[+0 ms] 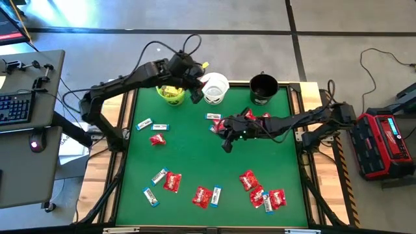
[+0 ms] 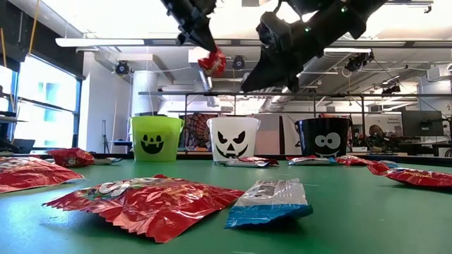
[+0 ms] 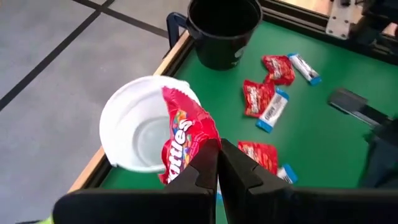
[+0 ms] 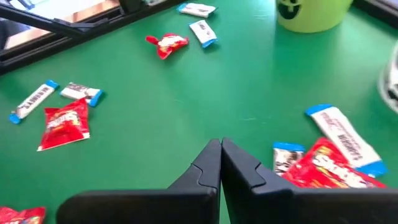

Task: Sort candy by brand, put in halloween buckets
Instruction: Put the red candy into the white bucket

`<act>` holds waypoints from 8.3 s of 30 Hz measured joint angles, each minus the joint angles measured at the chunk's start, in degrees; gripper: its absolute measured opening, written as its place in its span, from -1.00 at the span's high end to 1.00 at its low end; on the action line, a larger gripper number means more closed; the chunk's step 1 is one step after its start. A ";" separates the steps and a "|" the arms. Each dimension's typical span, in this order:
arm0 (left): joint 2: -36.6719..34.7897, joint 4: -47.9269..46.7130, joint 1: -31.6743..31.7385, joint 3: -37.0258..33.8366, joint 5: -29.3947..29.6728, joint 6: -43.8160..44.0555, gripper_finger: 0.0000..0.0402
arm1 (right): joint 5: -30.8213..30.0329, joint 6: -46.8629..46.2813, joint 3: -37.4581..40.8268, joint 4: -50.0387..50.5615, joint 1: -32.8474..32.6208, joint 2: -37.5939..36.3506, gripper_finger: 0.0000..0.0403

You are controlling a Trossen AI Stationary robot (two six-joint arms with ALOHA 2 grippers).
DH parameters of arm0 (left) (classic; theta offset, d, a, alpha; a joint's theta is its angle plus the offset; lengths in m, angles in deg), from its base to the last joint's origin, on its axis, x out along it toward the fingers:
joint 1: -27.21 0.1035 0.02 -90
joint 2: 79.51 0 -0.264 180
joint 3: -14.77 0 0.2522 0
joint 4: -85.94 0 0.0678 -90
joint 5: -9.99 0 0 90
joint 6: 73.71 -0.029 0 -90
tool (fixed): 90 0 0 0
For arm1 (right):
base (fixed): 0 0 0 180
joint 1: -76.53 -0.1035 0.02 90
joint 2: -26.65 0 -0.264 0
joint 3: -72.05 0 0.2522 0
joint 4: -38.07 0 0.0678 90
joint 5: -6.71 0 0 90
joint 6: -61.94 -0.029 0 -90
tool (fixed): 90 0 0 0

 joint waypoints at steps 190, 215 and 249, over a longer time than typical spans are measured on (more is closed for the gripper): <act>-41.90 39.74 -22.10 -53.01 16.58 5.01 1.00 | 1.36 35.10 4.15 4.48 12.40 13.08 0.29; -41.90 39.79 -22.07 -53.01 17.06 6.65 1.00 | 5.01 25.18 -10.12 14.03 9.90 13.13 1.00; -41.90 35.94 -22.05 -53.01 17.65 5.62 1.00 | 5.82 27.51 -40.00 30.25 31.75 25.81 1.00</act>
